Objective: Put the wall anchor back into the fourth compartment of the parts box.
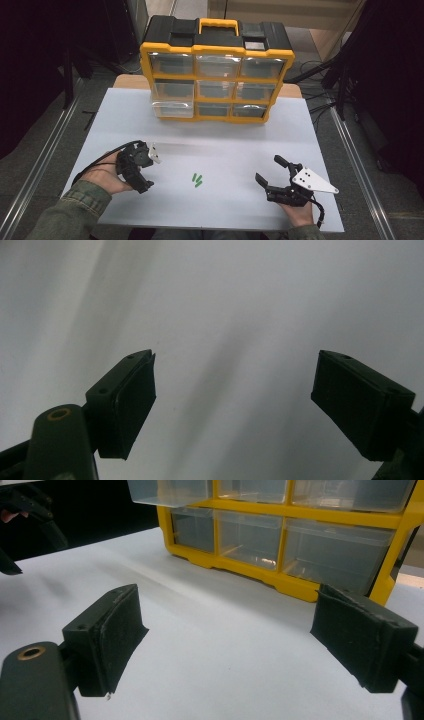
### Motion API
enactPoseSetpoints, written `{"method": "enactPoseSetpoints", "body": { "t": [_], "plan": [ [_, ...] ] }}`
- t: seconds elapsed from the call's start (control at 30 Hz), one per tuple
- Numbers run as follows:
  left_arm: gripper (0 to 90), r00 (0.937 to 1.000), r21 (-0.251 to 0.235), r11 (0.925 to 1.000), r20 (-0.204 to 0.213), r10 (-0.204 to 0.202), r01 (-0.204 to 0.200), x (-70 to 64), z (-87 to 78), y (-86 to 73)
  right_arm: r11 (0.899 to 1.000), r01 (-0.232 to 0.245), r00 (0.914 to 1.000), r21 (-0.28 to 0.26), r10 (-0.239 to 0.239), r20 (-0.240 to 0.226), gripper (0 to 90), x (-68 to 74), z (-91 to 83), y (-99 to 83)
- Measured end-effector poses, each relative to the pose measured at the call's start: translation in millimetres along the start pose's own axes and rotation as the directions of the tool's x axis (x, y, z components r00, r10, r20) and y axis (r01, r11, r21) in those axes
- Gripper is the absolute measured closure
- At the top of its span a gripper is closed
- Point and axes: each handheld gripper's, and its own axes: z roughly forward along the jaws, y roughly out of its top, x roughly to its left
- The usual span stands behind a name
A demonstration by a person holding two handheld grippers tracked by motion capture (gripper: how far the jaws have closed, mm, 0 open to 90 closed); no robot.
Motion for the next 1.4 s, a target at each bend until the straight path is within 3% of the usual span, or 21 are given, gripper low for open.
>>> {"method": "enactPoseSetpoints", "body": {
  "t": [0.23, 0.5, 0.63, 1.23, 1.33, 1.4],
  "plan": [
    [17.4, 0.9998, 0.018, 0.9996, 0.0, 0.02, -0.02, -4.5, 8.3, 22.5, 1.0, -0.003, 1.0, 0.002, 0.003, -0.002, 13.4, 0.4, 0.0, -0.1],
    [17.4, 0.9999, 0.066, 0.9977, 0.013, 0.01, -0.01, -3.8, 18.6, 47.2, 1.0, -0.005, 1.0, 0.003, 0.005, -0.004, 13.3, 0.3, -0.2, -0.1],
    [17.4, 0.9999, 0.067, 0.9978, 0.012, 0.003, -0.004, -5.3, 21.6, 58.4, 1.0, -0.006, 1.0, 0.003, 0.006, -0.002, 13.2, 0.3, -0.7, -0.1],
    [17.5, 0.9979, 0.101, 0.9931, 0.033, 0.056, -0.06, -22.8, 45.8, 105.3, 1.0, -0.009, 0.9999, -0.005, 0.009, -0.009, 13.2, -0.3, -2.4, 0.4],
    [17.5, 0.9983, 0.113, 0.9921, 0.026, 0.052, -0.055, -24.7, 48.2, 109.5, 1.0, -0.011, 0.9999, -0.006, 0.011, -0.012, 13.2, 0.0, -2.7, 0.5],
    [17.6, 0.9996, 0.139, 0.9901, 0.021, -0.019, 0.016, -26.2, 52.7, 114.9, 1.0, -0.012, 0.9999, -0.007, 0.012, -0.013, 13.2, 0.0, -2.7, 0.5]
  ]
}}
